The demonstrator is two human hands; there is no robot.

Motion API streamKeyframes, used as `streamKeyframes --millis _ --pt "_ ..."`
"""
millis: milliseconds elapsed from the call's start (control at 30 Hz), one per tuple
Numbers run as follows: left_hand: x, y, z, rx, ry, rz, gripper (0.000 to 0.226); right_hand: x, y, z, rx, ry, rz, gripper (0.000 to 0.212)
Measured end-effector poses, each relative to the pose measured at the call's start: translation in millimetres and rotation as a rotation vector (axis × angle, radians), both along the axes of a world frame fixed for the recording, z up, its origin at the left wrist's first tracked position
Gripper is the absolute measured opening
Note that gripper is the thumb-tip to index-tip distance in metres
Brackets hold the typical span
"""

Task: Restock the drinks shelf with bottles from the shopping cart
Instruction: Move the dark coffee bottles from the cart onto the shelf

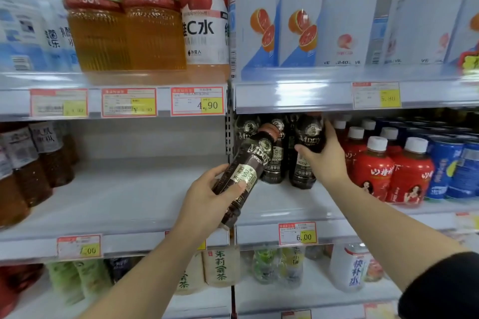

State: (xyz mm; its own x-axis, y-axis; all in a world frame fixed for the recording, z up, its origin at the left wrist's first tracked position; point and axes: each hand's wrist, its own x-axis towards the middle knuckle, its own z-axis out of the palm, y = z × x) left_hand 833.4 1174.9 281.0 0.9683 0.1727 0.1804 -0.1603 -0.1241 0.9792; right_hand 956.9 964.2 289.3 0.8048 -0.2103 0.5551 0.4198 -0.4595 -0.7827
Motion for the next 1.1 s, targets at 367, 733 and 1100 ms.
streamKeyframes --millis 367,733,1100 --pt "5 9 -2 0.007 -0.054 0.017 0.037 31 -8 -36 -0.237 0.288 -0.009 0.050" --pt "4 3 -9 -0.008 -0.089 -0.057 0.036 -46 4 -15 0.106 0.178 0.184 0.049" --pt "17 -16 -9 0.309 -0.246 -0.214 0.050 -82 41 2 0.463 0.307 0.566 0.042"
